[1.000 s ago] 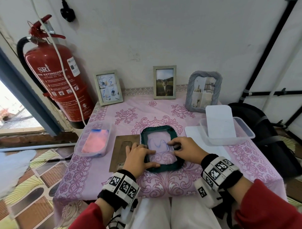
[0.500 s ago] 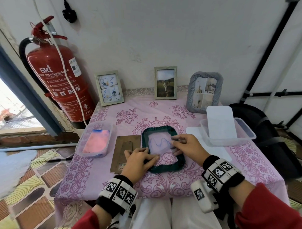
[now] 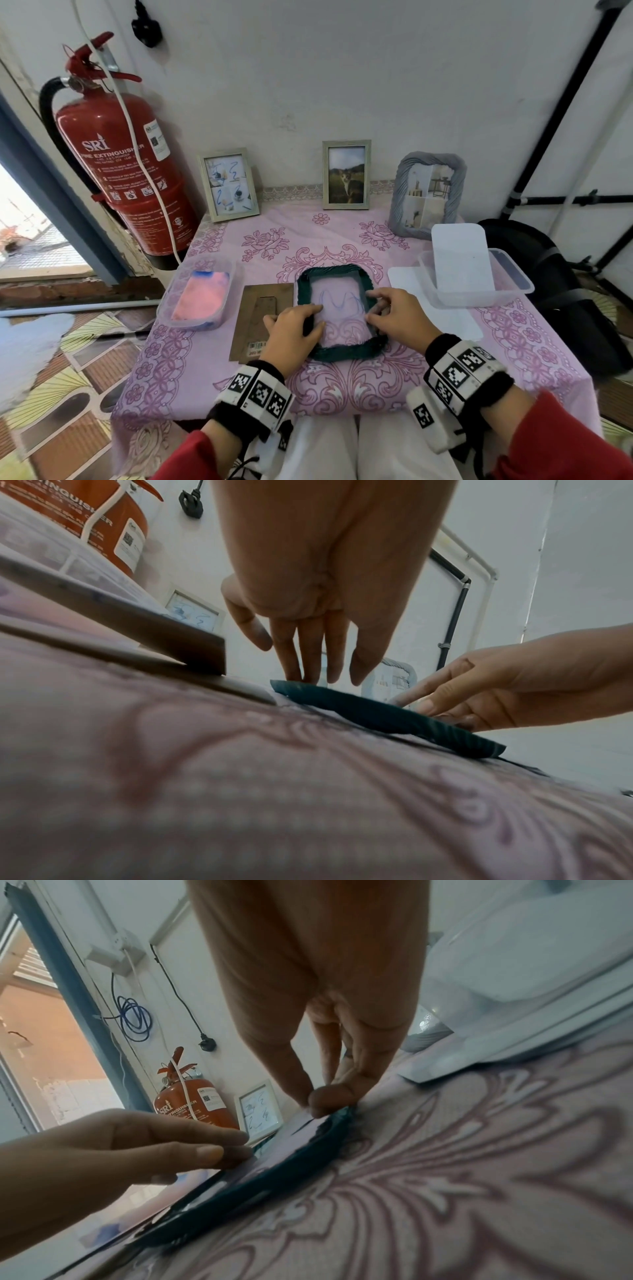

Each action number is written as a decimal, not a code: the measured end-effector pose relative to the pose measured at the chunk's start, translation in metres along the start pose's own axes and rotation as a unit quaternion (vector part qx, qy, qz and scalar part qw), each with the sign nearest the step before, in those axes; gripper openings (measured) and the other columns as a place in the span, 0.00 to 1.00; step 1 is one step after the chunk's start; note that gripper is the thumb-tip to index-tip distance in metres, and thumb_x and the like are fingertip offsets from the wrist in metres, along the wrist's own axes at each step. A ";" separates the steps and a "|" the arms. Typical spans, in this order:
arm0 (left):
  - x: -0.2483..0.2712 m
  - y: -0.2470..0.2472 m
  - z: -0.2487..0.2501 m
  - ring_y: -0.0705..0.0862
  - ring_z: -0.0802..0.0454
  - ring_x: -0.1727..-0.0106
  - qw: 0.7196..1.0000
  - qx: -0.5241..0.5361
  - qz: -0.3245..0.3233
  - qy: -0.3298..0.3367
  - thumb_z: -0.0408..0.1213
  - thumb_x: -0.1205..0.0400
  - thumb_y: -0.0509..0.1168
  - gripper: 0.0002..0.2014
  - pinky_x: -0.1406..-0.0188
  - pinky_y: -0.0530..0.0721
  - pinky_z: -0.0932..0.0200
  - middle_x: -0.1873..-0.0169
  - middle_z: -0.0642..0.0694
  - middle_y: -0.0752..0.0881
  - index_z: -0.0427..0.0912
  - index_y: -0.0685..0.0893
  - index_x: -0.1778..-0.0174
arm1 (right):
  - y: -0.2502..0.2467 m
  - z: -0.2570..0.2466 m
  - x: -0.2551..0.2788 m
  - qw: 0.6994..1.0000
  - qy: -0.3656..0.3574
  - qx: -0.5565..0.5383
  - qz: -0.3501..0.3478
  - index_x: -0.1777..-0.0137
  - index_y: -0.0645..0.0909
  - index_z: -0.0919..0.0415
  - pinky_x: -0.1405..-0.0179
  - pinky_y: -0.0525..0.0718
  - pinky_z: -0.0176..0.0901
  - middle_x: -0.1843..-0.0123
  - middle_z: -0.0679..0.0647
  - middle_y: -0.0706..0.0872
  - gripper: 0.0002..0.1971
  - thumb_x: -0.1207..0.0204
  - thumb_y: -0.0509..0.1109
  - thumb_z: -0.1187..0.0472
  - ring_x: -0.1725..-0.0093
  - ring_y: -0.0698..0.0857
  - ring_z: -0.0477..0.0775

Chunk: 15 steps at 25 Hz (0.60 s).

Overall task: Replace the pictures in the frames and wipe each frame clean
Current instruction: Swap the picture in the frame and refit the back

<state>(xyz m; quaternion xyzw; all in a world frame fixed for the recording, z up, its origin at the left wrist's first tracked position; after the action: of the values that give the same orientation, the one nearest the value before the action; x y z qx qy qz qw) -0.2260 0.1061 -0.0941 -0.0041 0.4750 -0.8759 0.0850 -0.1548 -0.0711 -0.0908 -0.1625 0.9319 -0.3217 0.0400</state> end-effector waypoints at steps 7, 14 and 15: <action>0.000 -0.002 -0.001 0.75 0.59 0.32 0.999 0.029 0.014 -0.011 0.44 0.19 0.64 0.16 0.58 0.52 0.58 0.36 0.56 0.82 0.53 0.80 0.35 | 0.008 -0.003 -0.003 0.999 -0.008 0.054 -0.006 0.34 0.79 0.67 0.60 0.71 0.21 0.55 0.63 0.89 0.21 0.29 0.70 0.70 0.58 0.81 0.47; 0.000 -0.005 0.001 0.76 0.57 0.34 0.999 0.029 0.022 -0.011 0.41 0.20 0.65 0.15 0.55 0.54 0.58 0.38 0.54 0.82 0.51 0.81 0.37 | 0.010 -0.004 -0.002 0.996 -0.021 0.089 -0.009 0.35 0.80 0.67 0.55 0.75 0.31 0.56 0.60 0.85 0.22 0.30 0.72 0.66 0.56 0.83 0.52; -0.001 -0.005 0.001 0.76 0.57 0.35 0.999 0.029 0.022 -0.011 0.41 0.20 0.65 0.15 0.55 0.54 0.58 0.38 0.54 0.82 0.50 0.82 0.37 | 0.009 -0.005 -0.001 0.995 -0.024 0.095 -0.007 0.37 0.81 0.68 0.54 0.76 0.33 0.54 0.62 0.85 0.21 0.30 0.73 0.66 0.54 0.84 0.55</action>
<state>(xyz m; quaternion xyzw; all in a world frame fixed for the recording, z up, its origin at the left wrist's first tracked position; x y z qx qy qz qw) -0.2257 0.1080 -0.0892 -0.0011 0.4485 -0.8871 0.1094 -0.1570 -0.0610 -0.0922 -0.1725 0.8947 -0.4051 0.0753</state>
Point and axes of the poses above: each hand's wrist, its own x-axis away from the middle knuckle, its own y-axis out of the palm, z = x × y, the point moved 7 cm from there along -x, towards the middle knuckle
